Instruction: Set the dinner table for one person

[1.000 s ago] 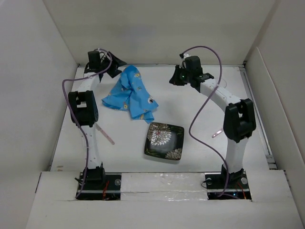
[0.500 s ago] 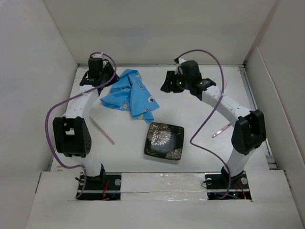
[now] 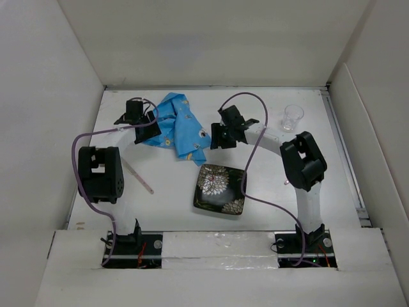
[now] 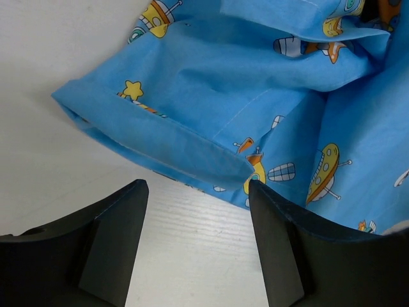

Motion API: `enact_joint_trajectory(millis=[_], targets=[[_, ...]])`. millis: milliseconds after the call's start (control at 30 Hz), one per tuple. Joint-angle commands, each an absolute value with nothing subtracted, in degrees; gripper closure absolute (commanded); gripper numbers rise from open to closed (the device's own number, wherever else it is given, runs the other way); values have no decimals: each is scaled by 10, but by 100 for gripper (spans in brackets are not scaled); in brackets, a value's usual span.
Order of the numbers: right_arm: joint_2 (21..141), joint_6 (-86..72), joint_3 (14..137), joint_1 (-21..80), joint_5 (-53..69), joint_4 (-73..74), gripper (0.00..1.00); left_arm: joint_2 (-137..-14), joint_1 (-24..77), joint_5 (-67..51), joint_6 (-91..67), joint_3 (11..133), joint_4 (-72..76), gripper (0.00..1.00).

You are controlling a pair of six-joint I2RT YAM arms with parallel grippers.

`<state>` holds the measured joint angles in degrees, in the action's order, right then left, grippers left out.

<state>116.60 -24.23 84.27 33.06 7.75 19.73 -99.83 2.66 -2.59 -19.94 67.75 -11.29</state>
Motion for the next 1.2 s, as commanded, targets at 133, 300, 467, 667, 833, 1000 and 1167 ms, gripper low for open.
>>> enact_joint_trajectory(millis=[133, 300, 467, 667, 833, 1000, 1167], targets=[[1231, -246, 942, 336, 8, 225, 40, -1036, 27, -47, -200, 713, -73, 38], [1281, -249, 994, 346, 7, 242, 41, -1062, 33, -54, -201, 740, -76, 43], [1297, -256, 1013, 346, 24, 241, 60, -1072, 40, -49, -200, 748, -79, 61], [1275, -262, 1016, 340, 44, 228, 100, -1064, 40, -42, -200, 759, -92, 100], [1192, -259, 1006, 321, 53, 205, 100, -1015, 40, -60, -200, 795, -112, 100], [1073, -236, 987, 288, 59, 193, 100, -966, 40, -33, -200, 815, -132, 100], [1052, -229, 1007, 239, 44, 191, 100, -974, 46, -38, -165, 811, -150, 100]])
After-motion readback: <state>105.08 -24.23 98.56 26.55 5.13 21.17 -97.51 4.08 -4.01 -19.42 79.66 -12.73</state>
